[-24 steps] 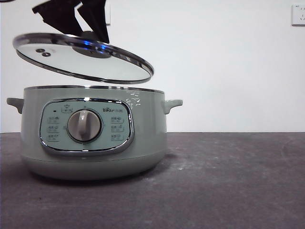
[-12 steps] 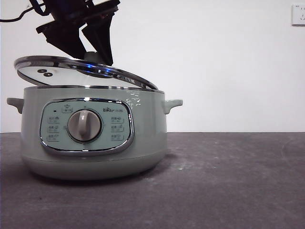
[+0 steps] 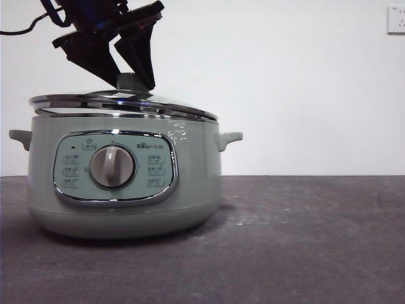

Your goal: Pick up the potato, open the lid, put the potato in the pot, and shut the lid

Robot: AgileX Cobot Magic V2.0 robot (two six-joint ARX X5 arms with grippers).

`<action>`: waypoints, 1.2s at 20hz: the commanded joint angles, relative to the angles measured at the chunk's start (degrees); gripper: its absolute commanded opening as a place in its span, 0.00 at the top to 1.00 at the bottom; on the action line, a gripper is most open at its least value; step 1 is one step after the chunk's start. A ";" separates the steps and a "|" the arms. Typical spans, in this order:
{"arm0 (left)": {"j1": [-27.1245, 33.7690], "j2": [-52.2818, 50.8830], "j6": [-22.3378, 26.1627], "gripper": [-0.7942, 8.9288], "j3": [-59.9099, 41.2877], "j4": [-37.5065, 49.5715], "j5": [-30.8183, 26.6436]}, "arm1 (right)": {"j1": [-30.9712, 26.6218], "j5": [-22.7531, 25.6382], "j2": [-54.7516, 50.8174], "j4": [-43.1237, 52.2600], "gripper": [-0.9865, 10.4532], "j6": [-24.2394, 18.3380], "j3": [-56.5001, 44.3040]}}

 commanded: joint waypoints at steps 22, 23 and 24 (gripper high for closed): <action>-0.28 -0.96 -0.20 0.49 0.28 -1.62 -3.96 | 0.04 -0.33 0.07 -2.23 0.45 1.88 -0.07; -0.31 -2.78 -0.17 0.49 0.28 -1.86 -3.89 | 0.09 -0.55 0.07 -2.25 0.45 1.88 -0.07; -0.37 -4.68 -0.17 0.49 0.28 -2.05 -3.78 | 0.09 -0.63 0.07 -2.25 0.45 1.88 -0.11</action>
